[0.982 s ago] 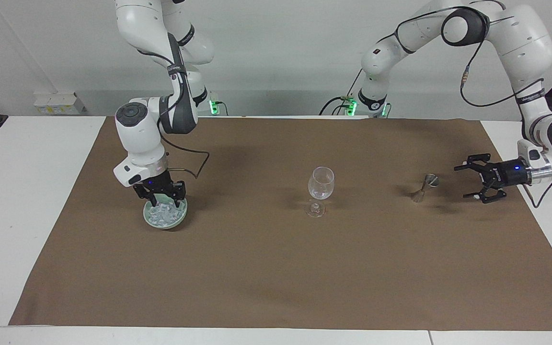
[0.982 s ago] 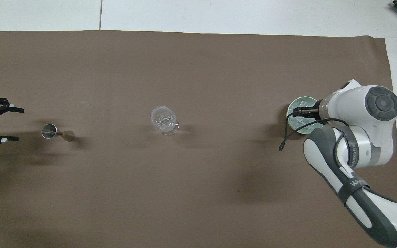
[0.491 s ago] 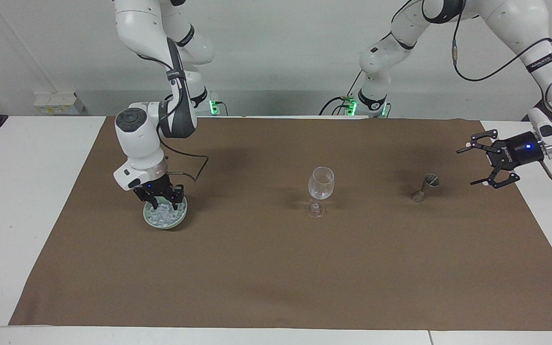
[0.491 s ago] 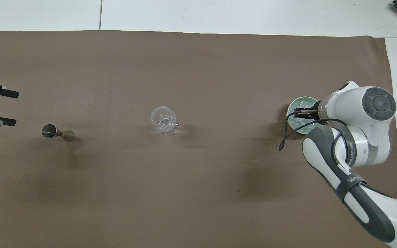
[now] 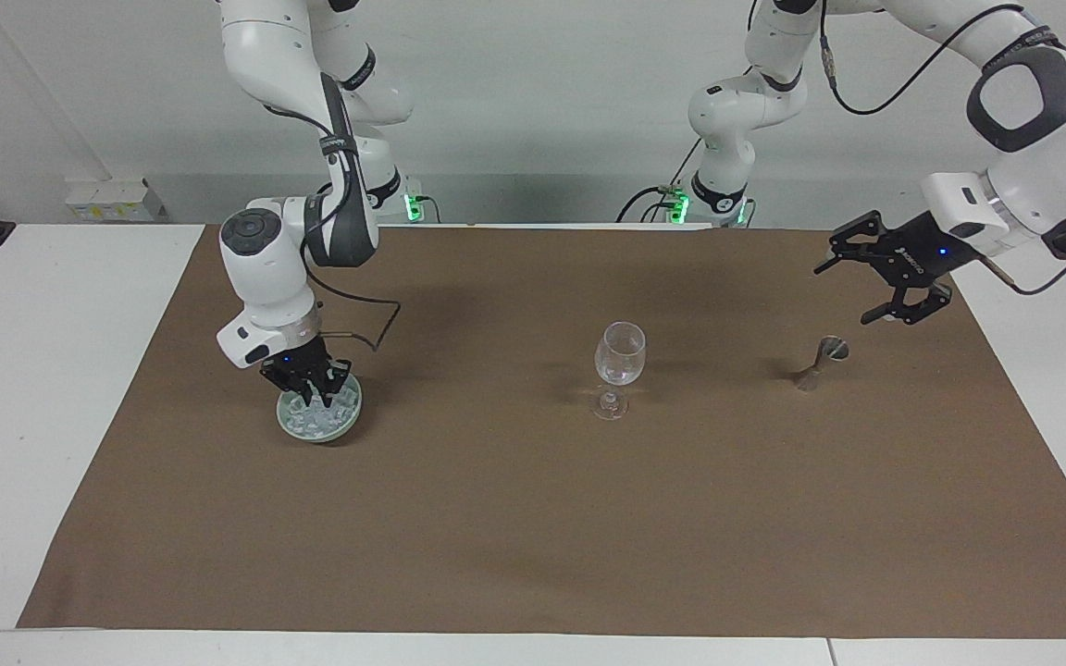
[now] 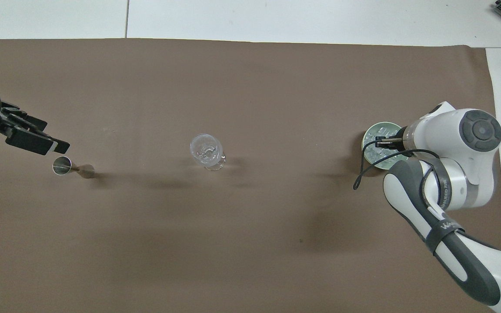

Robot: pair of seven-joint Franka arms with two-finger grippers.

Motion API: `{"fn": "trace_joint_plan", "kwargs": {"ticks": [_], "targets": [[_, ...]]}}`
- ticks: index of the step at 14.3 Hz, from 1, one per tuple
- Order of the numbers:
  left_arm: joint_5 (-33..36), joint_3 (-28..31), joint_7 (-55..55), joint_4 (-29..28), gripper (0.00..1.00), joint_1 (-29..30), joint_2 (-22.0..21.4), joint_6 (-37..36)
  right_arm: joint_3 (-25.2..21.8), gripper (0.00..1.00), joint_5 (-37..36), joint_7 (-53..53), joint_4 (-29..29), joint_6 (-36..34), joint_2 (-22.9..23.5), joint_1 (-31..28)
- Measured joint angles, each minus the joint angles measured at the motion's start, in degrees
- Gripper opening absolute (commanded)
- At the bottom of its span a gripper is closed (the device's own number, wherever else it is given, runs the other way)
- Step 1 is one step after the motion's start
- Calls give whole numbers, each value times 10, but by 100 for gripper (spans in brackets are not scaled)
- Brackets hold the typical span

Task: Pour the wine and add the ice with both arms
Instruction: 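Close the right gripper on the ice cup rim while the left gripper withdraws, then lift the ice cup with the right gripper toward the wine glass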

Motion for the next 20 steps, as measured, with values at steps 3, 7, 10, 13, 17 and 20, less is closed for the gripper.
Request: {"fn": "trace_joint_plan", "kwargs": {"ticks": [3, 7, 10, 13, 17, 20], "targets": [[82, 0, -165, 0, 100, -34, -28, 0, 2, 0, 0, 0, 25, 1, -5, 1], [166, 0, -329, 0, 100, -83, -58, -1, 24, 0, 0, 3, 107, -77, -15, 3], [180, 1, -370, -1, 100, -96, -81, -5, 51, 0, 0, 30, 174, -162, -25, 3], [188, 10, -387, -2, 100, -94, -95, -11, 96, 0, 0, 77, 234, -238, -26, 6], [211, 12, -397, -3, 100, -94, -95, -17, 123, 0, 0, 172, 303, -299, -12, 74], [213, 14, -403, -3, 100, -93, -95, -26, 124, 0, 1, 252, 373, -344, 17, 131]]}}
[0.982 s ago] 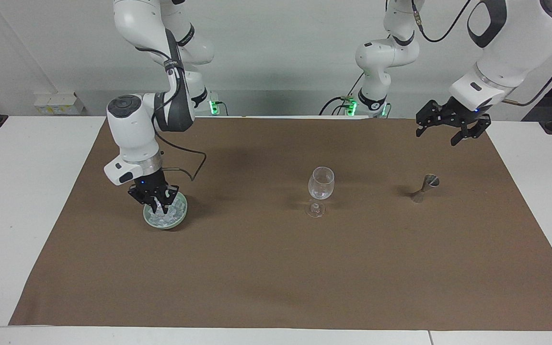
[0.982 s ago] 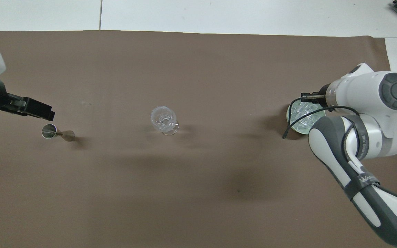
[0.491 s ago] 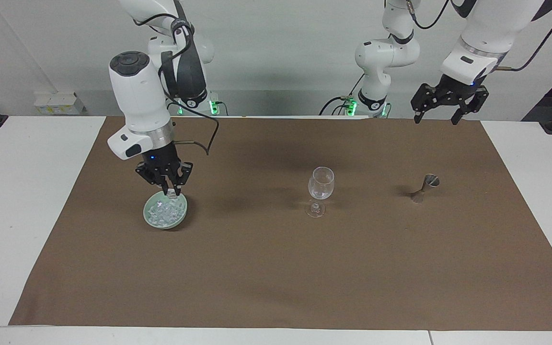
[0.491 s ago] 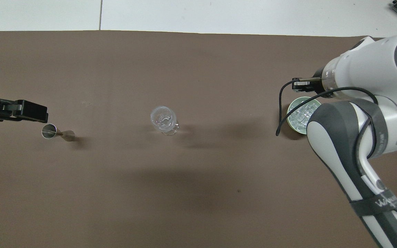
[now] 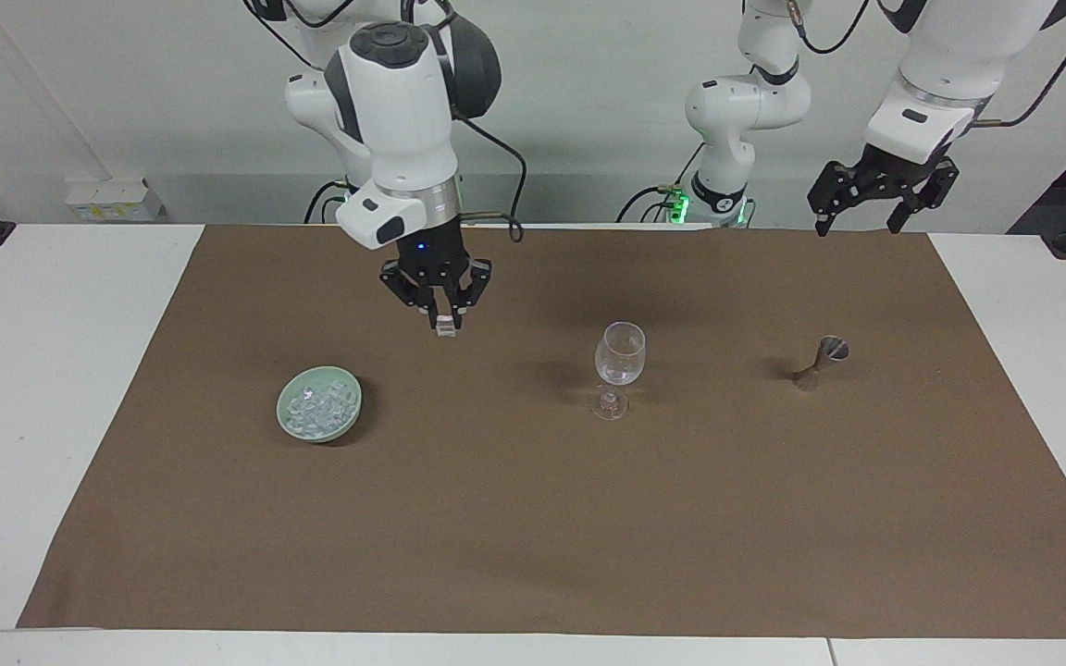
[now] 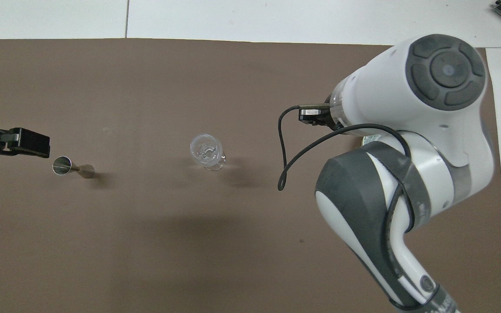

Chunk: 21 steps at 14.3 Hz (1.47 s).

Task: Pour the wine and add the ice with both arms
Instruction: 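Lift the ice cup with the right gripper toward the wine glass, then tip the ice cup over the wine glass with the right gripper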

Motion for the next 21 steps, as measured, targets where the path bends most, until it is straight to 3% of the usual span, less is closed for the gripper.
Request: {"fn": "trace_joint_plan", "kwargs": {"ticks": [6, 10, 14, 21], "targets": [[-3, 3, 0, -3, 100, 5, 6, 0, 1, 0, 7, 86, 52, -14, 22, 84], [-16, 6, 1, -3, 100, 3, 11, 38, 2, 0, 34, 120, 68, 21, 50, 117], [-43, 60, 14, -3, 100, -29, 11, 58, 2, 0, 35, 136, 71, 80, 89, 137], [-52, 66, 14, -3, 100, -35, 11, 59, 2, 0, 35, 136, 73, 130, 123, 142]]}}
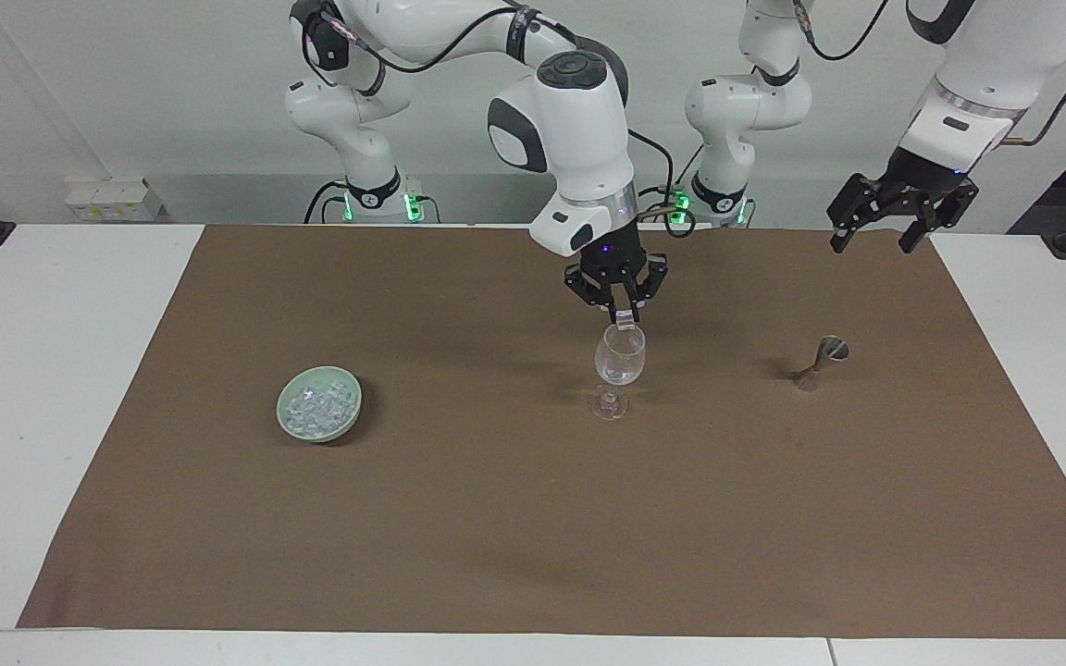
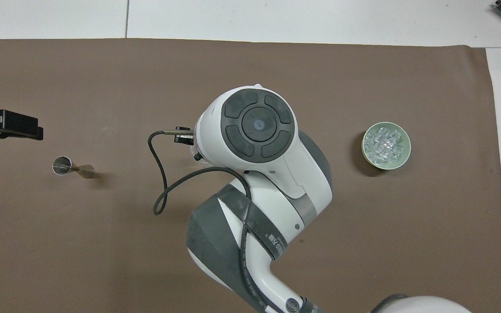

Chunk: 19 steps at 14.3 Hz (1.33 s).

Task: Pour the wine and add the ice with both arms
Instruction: 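Tip the ice cup over the wine glass with the right gripper, then carry the ice cup back to its spot with the right gripper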

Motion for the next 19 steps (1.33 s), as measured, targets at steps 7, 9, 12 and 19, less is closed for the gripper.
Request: {"fn": "trace_joint_plan", "kwargs": {"ticks": [7, 9, 12, 19], "targets": [[33, 7, 12, 2, 100, 1, 0, 0, 0, 0, 4, 1, -16, 12, 9, 0], [39, 8, 23, 2, 100, 1, 0, 0, 0, 0, 4, 5, -20, 13, 9, 0], [39, 8, 27, 2, 100, 1, 1, 0, 0, 21, 4, 11, -21, 13, 9, 1], [34, 8, 28, 2, 100, 1, 8, 1, 0, 41, 4, 16, -25, 13, 8, 5]]}}
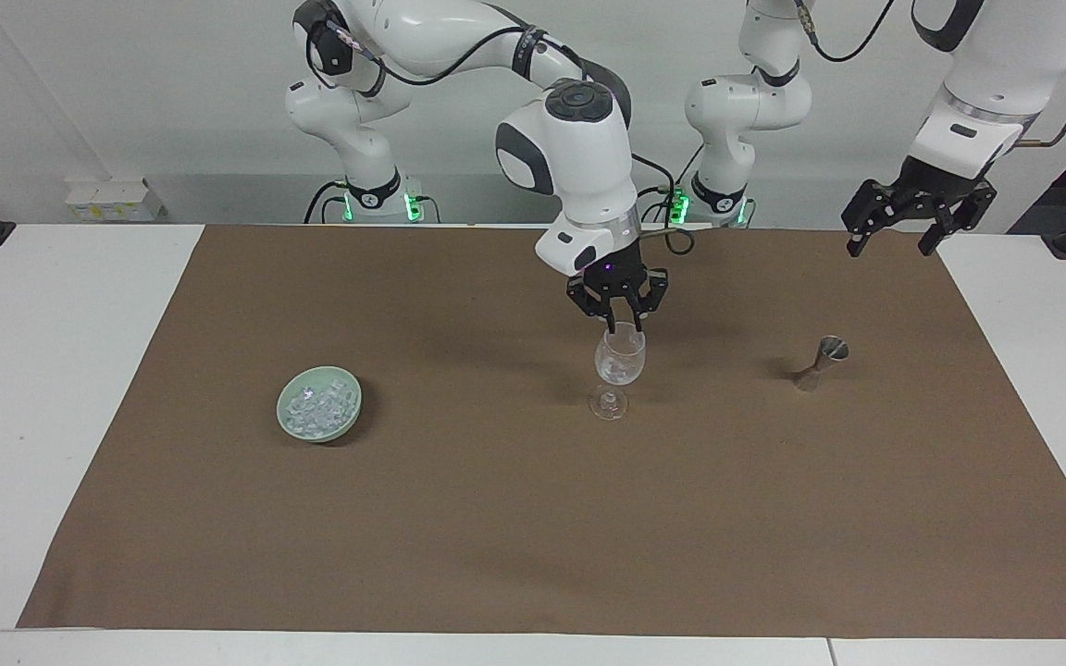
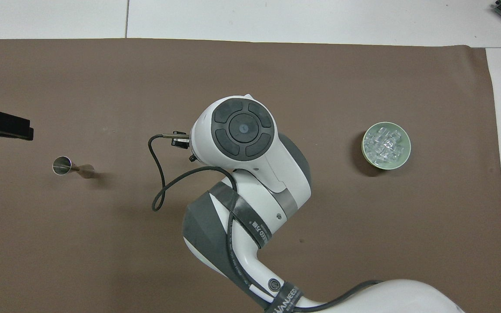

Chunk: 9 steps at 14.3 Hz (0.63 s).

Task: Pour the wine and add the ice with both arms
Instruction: 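Carry the ice cup back to its spot with the right gripper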

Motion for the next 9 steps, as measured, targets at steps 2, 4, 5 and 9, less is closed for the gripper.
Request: {"fn": "trace_joint_plan", "kwargs": {"ticks": [2, 4, 5, 9], "targets": [[0, 1, 0, 0, 100, 0, 2, 0, 0, 45, 0, 0, 0, 1, 0, 0], [0, 3, 0, 0, 100, 1, 3, 0, -3, 58, -2, 0, 0, 2, -5, -2], [0, 4, 0, 0, 100, 2, 3, 0, -5, 65, -5, 0, 0, 2, -9, -5], [0, 6, 0, 0, 100, 3, 6, 0, -9, 100, -18, -13, -18, -20, -50, -47]]}}
